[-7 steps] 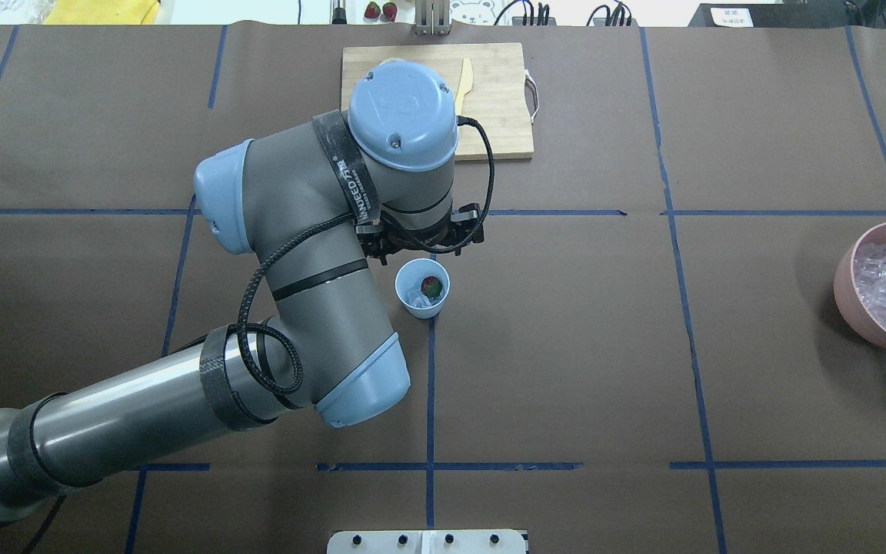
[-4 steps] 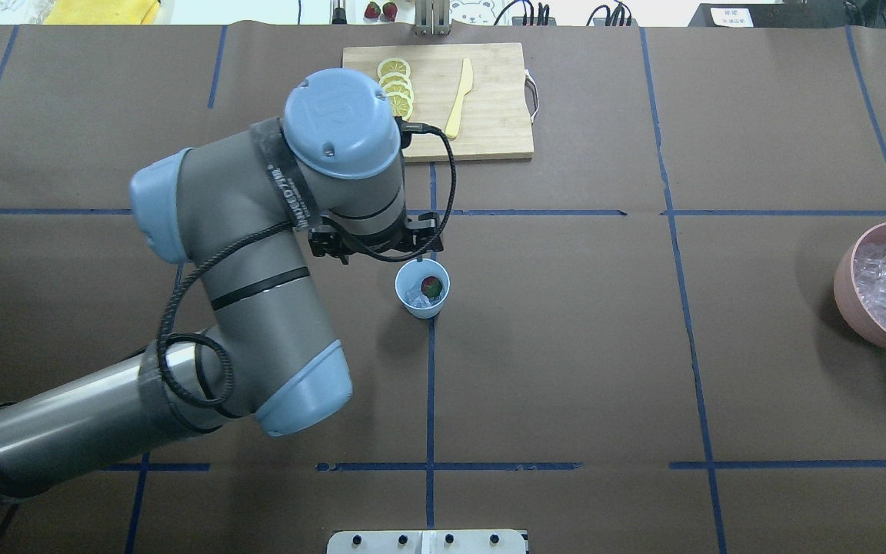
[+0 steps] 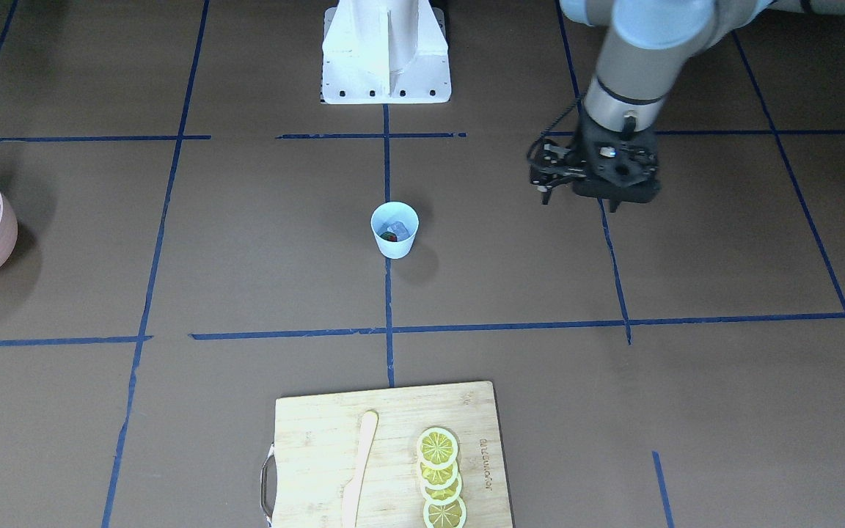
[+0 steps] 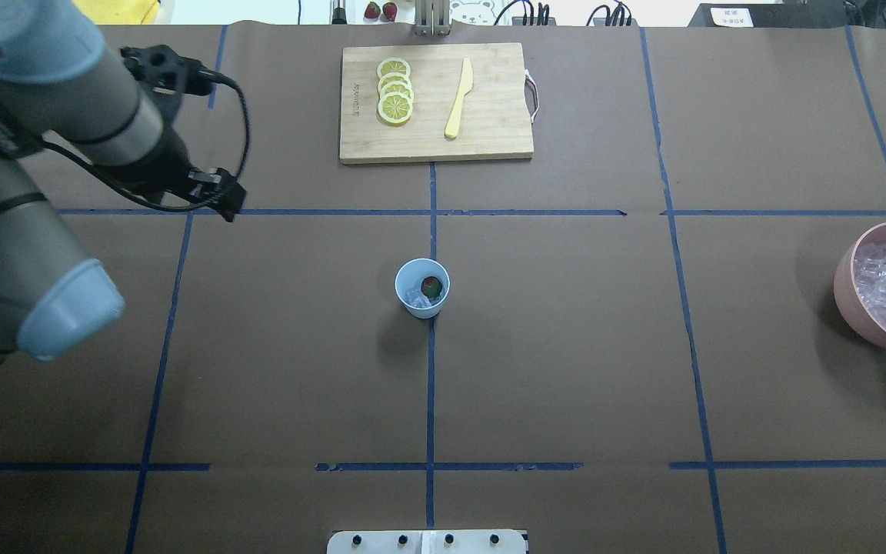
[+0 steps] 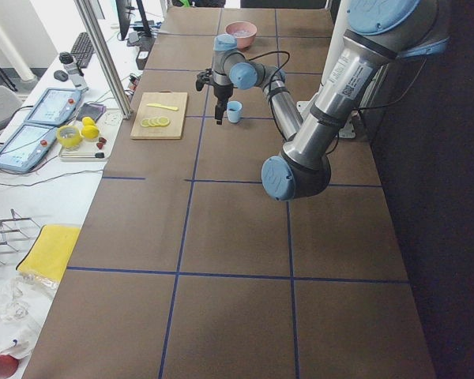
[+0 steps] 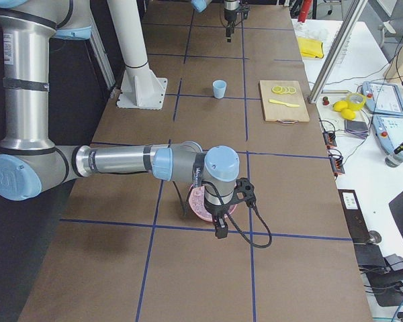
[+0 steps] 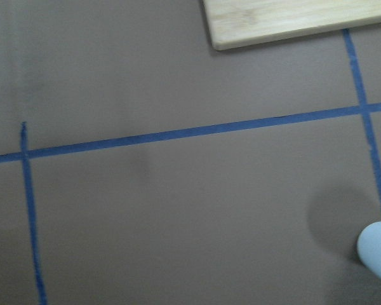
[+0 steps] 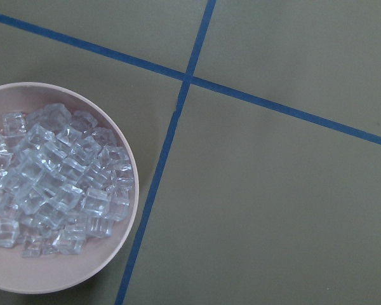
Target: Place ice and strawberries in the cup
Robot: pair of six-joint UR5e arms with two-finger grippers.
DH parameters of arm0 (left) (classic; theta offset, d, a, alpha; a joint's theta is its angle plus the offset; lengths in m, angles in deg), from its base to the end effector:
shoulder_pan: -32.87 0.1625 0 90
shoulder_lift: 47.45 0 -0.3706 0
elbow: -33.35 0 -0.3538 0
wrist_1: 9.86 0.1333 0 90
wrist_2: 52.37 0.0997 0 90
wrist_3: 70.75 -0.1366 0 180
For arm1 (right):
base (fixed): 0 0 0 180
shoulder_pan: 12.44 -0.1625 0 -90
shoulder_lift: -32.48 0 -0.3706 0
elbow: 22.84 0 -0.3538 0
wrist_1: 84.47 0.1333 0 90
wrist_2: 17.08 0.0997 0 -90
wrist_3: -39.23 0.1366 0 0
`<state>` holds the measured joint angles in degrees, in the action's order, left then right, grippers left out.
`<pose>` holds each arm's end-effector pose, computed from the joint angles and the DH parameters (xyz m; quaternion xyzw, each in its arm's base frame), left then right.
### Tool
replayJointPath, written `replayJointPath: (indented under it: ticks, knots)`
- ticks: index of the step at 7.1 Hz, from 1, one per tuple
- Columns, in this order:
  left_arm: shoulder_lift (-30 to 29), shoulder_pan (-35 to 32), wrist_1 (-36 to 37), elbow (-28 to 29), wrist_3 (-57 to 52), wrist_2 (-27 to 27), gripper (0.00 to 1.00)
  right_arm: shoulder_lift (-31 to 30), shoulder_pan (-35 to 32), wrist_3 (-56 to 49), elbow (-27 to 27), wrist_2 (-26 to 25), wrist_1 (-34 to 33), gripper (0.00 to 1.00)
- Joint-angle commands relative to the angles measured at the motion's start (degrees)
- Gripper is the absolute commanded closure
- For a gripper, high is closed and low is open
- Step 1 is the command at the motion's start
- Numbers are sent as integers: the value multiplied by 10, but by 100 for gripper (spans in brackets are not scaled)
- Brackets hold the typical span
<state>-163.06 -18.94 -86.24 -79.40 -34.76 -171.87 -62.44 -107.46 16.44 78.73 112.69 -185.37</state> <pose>0.2850 -0.4691 0.2732 0.0838 0.3679 0.0937 0.9213 0.0817 -0.4057 0.6029 0.0478 -0.3383 -0.1327 0.9304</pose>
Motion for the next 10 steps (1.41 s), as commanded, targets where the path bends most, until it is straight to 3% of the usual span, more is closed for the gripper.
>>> replayJointPath:
  ticks: [1, 4, 6, 8, 10]
  knots:
    - [96, -132, -4, -2, -186, -83, 0, 3, 0, 20, 3, 3, 0, 0]
    - [197, -291, -5, 57, -414, -143, 0, 7, 0, 30, 2, 3, 3, 0]
    - [221, -370, -5, 124, -443, -152, 0, 4, 0, 31, 2, 4, 11, 0]
    - [257, -384, -12, 119, -443, -167, 0, 2, 0, 31, 3, 4, 12, 0]
    - [303, -388, -98, 124, -443, -168, 0, 2, 0, 32, 4, 4, 12, 0]
